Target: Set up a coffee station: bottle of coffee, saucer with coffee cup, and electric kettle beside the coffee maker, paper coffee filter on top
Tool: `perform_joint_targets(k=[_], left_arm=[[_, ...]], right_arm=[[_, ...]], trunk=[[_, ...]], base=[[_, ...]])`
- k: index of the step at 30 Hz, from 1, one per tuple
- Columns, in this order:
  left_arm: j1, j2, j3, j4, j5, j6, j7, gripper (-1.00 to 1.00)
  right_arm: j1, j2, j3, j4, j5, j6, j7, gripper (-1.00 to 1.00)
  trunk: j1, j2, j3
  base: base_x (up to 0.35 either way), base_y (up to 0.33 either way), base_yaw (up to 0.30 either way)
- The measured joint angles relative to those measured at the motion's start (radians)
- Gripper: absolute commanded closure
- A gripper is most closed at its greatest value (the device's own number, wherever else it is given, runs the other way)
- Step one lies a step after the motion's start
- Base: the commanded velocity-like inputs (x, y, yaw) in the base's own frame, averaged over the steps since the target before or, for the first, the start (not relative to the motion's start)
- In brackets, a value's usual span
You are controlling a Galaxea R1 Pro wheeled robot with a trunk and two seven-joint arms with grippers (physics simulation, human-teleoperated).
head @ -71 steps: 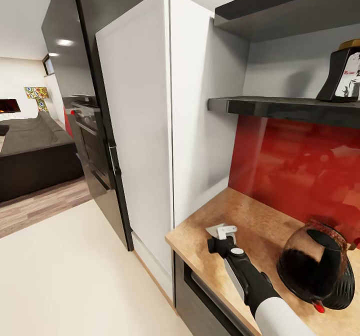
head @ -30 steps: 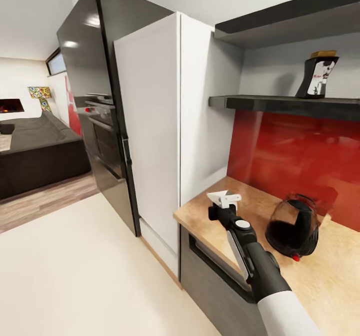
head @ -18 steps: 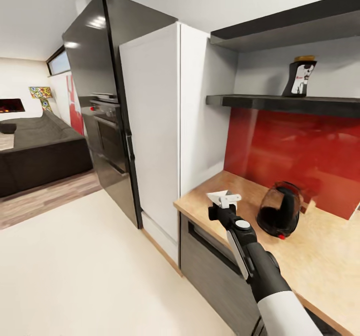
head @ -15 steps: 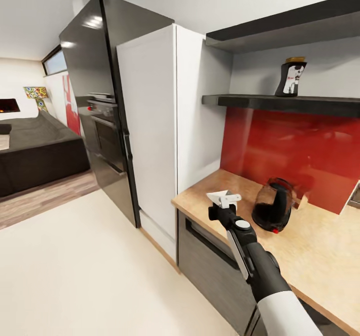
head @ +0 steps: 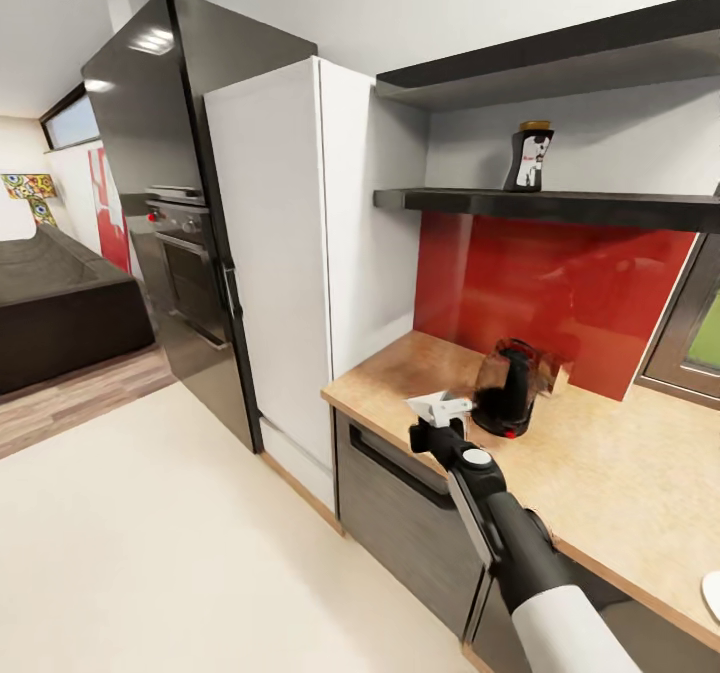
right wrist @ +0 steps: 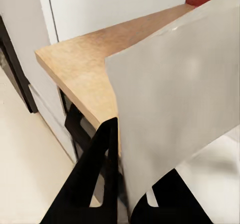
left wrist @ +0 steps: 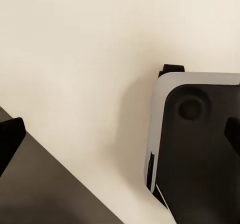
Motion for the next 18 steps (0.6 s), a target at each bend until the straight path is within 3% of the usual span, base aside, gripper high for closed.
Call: perform_joint_targets(k=[4,6,12,18], left_arm=[[0.0,0.0,0.0,-0.001,-0.001,0.0,0.0,-1.0],[0.0,0.0,0.0,-0.001,-0.001,0.0,0.0,-1.0],[0.0,-0.001,-0.001,-0.002,-0.001,0.0,0.0,-1.0],[0.0,-0.001,0.0,-0.001,-0.001,-0.001,0.0,-1.0]], right_arm=[[0.001,-0.007,0.079,0.041,0.0,-0.004,0.002,1.0],[0.002,-0.012,0.1,0.06,0.0,-0.013,0.003,1.0],[0.002,-0.016,0.115,0.083,-0.002,-0.048,0.079,1.0],[0.002,-0.016,0.115,0.08,-0.002,-0.049,0.093,1.0]], trunk=[[0.0,0.0,0.0],[0.0,0.0,0.0],[0.0,0.0,0.0],[0.0,0.0,0.0]], base=[[-0.001,0.0,-0.002],[0.0,0.0,0.0],[0.0,0.0,0.0],[-0.056,0.0,0.0]])
